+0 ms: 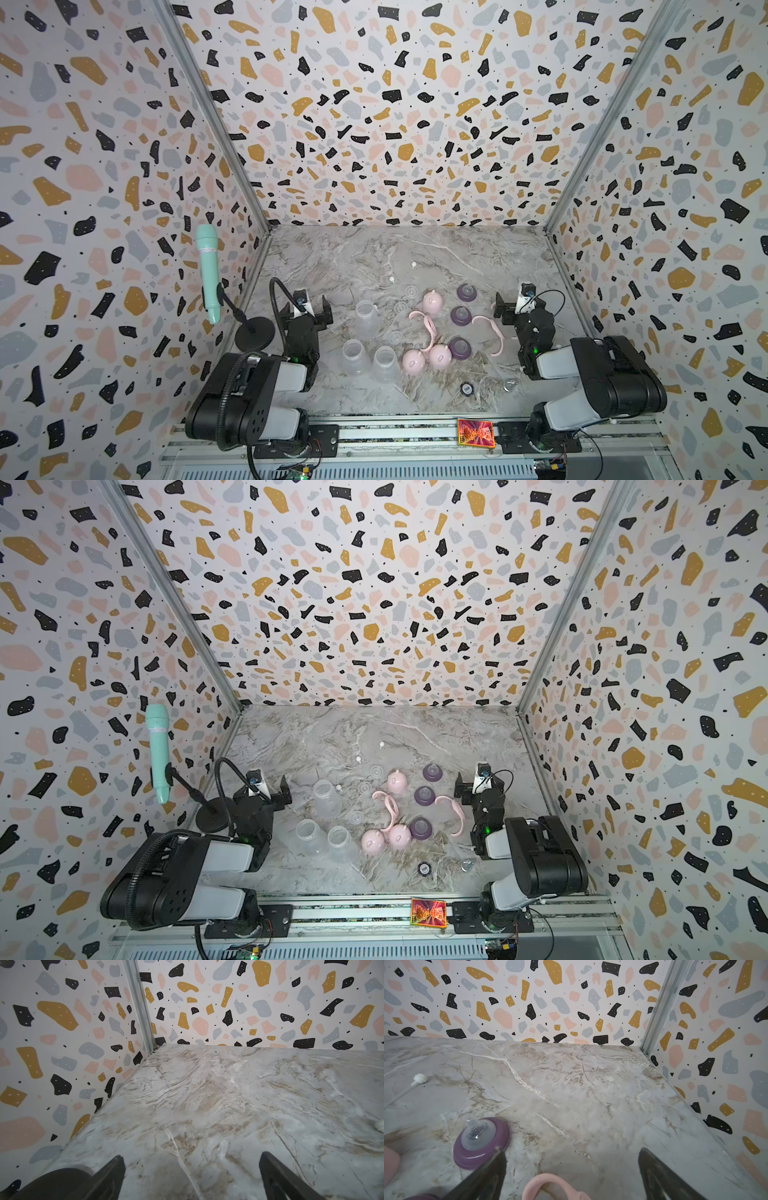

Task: Assemble the baby bottles
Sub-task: Pick up the baby bottle from the center of the board.

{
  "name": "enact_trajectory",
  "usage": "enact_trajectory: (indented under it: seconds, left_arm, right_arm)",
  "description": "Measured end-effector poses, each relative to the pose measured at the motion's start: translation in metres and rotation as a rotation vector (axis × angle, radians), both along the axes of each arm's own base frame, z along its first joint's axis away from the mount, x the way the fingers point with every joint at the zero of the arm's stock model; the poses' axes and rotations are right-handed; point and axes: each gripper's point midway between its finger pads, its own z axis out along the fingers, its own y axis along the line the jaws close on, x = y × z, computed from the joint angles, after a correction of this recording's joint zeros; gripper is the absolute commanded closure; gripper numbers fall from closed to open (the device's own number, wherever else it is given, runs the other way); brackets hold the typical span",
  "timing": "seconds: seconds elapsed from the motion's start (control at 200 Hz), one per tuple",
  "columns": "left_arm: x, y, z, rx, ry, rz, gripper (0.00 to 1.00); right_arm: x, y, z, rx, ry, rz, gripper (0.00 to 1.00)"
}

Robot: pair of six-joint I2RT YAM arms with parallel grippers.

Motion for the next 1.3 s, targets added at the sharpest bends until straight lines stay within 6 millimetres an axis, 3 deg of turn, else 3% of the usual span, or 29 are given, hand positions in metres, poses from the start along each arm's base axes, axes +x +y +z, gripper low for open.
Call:
enact_trajectory:
  seconds: [1.297]
  left_arm:
    - [-0.0004, 0.0009, 0.0007, 0.007, 0.002, 0.004, 0.0]
  right_arm:
    - [-0.0009, -0.0016, 0.0009, 0.0, 0.006, -0.007, 0.01]
